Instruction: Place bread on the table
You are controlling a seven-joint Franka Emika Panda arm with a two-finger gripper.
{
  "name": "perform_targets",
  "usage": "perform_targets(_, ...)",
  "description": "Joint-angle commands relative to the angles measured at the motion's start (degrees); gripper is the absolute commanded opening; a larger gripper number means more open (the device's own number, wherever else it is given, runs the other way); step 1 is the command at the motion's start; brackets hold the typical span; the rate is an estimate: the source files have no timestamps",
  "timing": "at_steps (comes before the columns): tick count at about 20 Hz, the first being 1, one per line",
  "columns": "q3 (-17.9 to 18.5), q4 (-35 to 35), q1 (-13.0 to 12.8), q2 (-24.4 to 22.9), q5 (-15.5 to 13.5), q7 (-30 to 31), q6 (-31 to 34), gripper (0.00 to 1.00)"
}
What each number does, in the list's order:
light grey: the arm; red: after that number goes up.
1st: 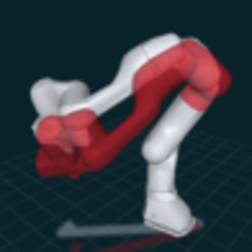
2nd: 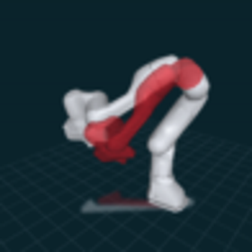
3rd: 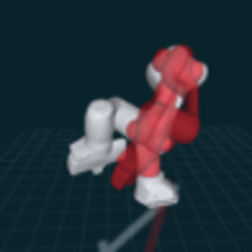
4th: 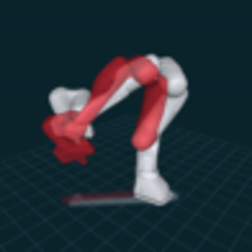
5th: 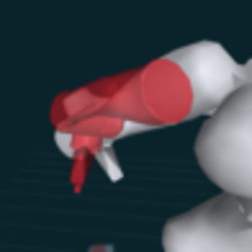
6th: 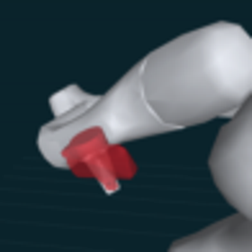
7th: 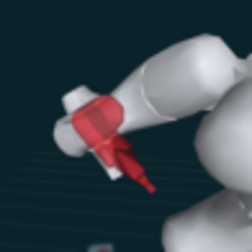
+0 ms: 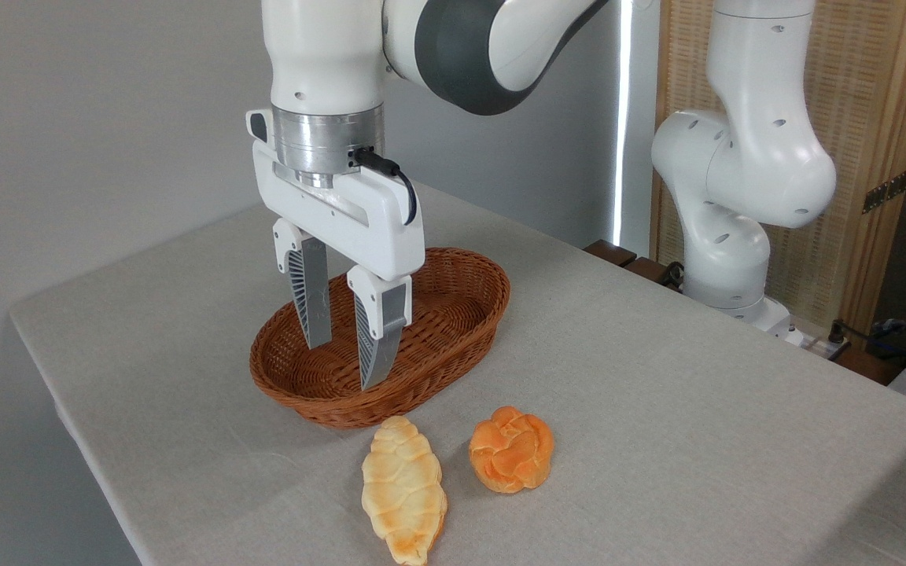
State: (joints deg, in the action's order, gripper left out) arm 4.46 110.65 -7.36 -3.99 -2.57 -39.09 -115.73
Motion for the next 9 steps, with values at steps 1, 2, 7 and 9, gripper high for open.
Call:
perform_targets(1, -0.9, -0.1, 1.0, -0.5, -1.1, -1.1, 0.4, 1.0)
perform_targets(2, -0.9, -0.1, 1.0, -0.5, -1.1, -1.1, 0.4, 1.0)
perform_targets(7, -0.9, -0.1, 0.9, -0.5, -1.1, -0.9, 0.4, 1.0)
perform_targets(9, -0.9, -0.1, 0.9, -0.5, -1.2, -0.9, 0.7, 1.0)
